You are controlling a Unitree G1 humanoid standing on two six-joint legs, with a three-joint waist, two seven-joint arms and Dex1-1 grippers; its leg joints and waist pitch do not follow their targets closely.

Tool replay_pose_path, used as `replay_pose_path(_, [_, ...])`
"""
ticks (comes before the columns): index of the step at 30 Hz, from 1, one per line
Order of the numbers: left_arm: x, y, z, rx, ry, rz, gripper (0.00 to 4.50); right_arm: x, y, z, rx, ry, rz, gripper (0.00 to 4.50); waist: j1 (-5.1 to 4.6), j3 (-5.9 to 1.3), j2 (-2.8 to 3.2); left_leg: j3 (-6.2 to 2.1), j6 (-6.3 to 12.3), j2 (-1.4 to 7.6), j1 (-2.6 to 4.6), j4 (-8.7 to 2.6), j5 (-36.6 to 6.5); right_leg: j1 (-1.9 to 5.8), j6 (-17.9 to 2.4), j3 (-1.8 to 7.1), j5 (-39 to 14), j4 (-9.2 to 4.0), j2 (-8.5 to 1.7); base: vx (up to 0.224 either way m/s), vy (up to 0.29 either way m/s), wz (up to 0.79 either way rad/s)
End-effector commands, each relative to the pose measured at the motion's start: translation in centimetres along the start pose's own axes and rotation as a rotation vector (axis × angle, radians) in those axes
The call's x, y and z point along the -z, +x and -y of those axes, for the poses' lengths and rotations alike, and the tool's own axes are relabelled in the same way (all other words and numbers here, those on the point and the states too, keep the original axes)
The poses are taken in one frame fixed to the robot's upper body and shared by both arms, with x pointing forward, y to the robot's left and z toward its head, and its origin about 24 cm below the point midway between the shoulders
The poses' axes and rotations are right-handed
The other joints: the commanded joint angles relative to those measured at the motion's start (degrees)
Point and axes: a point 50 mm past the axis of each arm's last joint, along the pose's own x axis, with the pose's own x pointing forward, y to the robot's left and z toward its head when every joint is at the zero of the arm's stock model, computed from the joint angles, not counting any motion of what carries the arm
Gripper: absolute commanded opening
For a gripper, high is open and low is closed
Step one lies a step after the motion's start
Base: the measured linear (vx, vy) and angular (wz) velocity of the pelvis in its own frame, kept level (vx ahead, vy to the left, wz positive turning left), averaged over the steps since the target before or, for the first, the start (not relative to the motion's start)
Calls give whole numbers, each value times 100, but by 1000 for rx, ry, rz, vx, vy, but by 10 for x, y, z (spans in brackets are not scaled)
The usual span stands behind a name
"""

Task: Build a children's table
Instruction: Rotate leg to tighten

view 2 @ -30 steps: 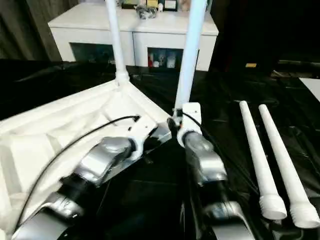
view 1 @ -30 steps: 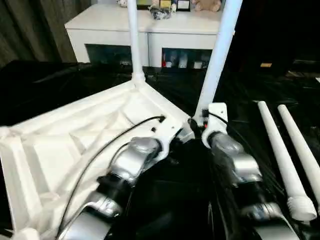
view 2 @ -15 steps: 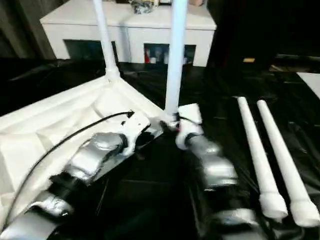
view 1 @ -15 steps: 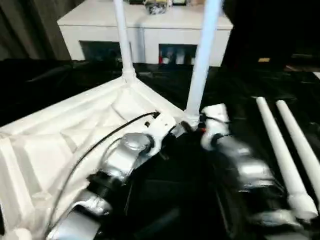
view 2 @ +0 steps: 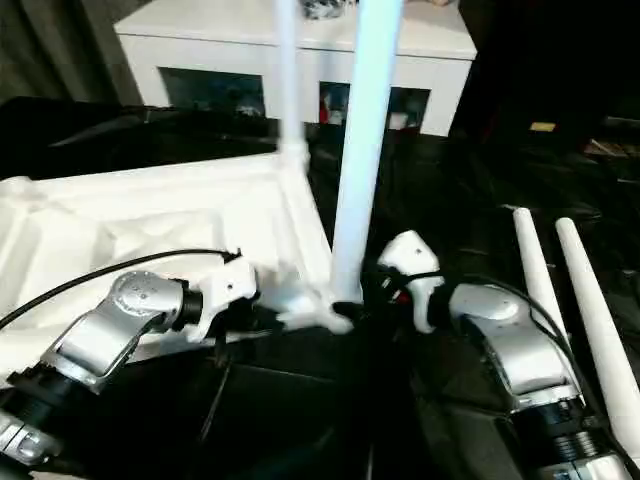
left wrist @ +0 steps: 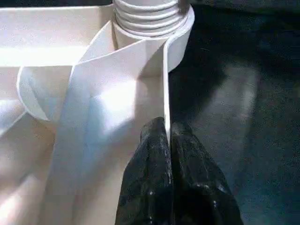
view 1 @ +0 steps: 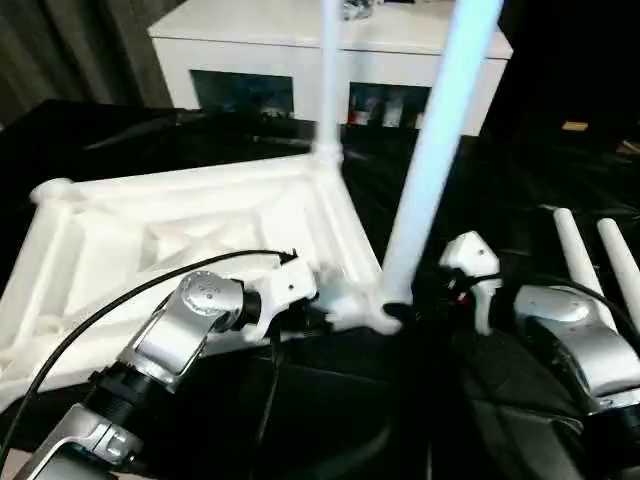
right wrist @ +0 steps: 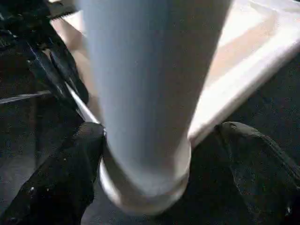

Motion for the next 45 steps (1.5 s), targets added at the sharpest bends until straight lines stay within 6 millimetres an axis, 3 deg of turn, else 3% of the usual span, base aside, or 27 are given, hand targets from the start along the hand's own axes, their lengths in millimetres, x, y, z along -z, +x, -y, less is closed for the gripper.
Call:
replay_pose_path(1, [-11, 0, 4, 40, 47, 30, 0, -1, 0, -4, -45, -33, -5, 417, -18, -352, -16, 20, 444, 169, 133, -425, -1024, 317, -1635, 126, -520, -217, -161, 0, 0, 0])
replay_pose_path(5, [-10, -2, 3, 34, 43, 29, 0, 6, 1, -7, -79, -40, -46, 417, -25, -347, -34, 14, 335, 155, 118, -431, -1137, 324, -1491, 131, -801, -241, -169, 0, 0, 0])
replay_pose_path(9, [-9, -3, 3, 33, 41, 25, 0, 9, 0, -5, -79, -31, -54, 379, -28, -352, -43, 9, 339, 141, 93, -419, -1059, 330, -1440, 134, -840, -238, -174, 0, 0, 0])
replay_pose_path(17, [-9, -5, 2, 26, 40, 19, 0, 8, 1, -4, -80, -26, -46, 302, -45, -359, -35, 5, 391, 141, 94, -407, -982, 327, -1485, 124, -757, -227, -160, 0, 0, 0])
replay_pose_path(26, [-7, -1, 5, 33, 24, 21, 0, 10, 6, -6, -62, 13, 3, 272, -61, -366, -41, 9, 414, 134, 93, -393, -978, 334, -1511, 124, -770, -223, -163, 0, 0, 0])
replay_pose_path(30, [-7, 17, 3, -58, -40, 37, 0, 18, 27, 5, 195, 146, 33, 266, -121, -333, -65, -7, 233, 113, 63, -425, -1238, 329, -1359, 119, -1325, -265, -162, 0, 0, 0])
replay_pose_path(32, [-11, 28, -1, -128, -82, 54, 0, 22, 39, 9, 327, 211, 43, 265, -195, -298, -74, -11, 1, 86, 107, -440, -1702, 280, -1139, 111, -2172, -348, -161, 0, 0, 0])
replay_pose_path(33, [-15, 36, -3, -180, -104, 59, 0, 24, 47, 13, 450, 269, 38, 265, -229, -304, -61, -22, -66, 80, 104, -442, -1765, 251, -1042, 121, -2347, -364, -168, 0, 0, 0])
replay_pose_path(36, [-22, 48, -7, -253, -129, 59, 0, 27, 57, 16, 591, 343, 32, 265, -277, -308, -83, -44, -108, 67, 92, -455, -1803, 264, -912, 103, -2447, -390, -158, 0, 0, 0])
replay_pose_path(38, [-27, 56, -11, -313, -145, 60, 0, 26, 65, 16, 680, 390, 37, 265, -272, -309, -100, -33, -30, 56, 104, -444, -1879, 244, -846, 103, -2523, -432, -147, 0, 0, 0])
replay_pose_path(39, [-40, 73, -15, -394, -147, 78, 0, 21, 83, 11, 761, 456, 60, 264, -302, -289, -75, -12, -50, 47, 114, -442, -1890, 179, -823, 116, -2587, -465, -134, 0, 0, 0])
replay_pose_path(40, [-40, 73, -15, -394, -147, 78, 0, 21, 83, 11, 761, 456, 60, 264, -301, -293, -66, -27, -91, 41, 143, -436, -1925, 166, -802, 104, -2700, -475, -138, 0, 0, 0])
replay_pose_path(41, [-47, 78, -15, -410, -115, 91, 0, 16, 89, 9, 781, 454, 67, 264, -254, -327, -109, -36, -75, 38, 155, -436, -1860, 206, -750, 95, -2666, -471, -144, 0, 0, 0])
replay_pose_path(43, [-54, 84, -13, -396, -67, 106, 0, 8, 95, 10, 804, 406, 78, 264, -248, -296, -85, -45, -44, 50, 116, -464, -1914, 191, -707, 89, -2660, -482, -142, 0, 0, 0])
replay_pose_path(44, [-56, 85, -13, -389, -57, 109, 0, 6, 94, 11, 817, 391, 83, 264, -247, -316, -88, -53, -36, 42, 113, -466, -1932, 214, -670, 85, -2629, -474, -146, 0, 0, 0])
replay_pose_path(45, [-56, 85, -13, -389, -57, 109, 0, 6, 94, 11, 817, 391, 83, 320, -242, -322, -80, -54, -29, 50, 111, -470, -1914, 216, -672, 88, -2547, -467, -147, 0, 0, 0])
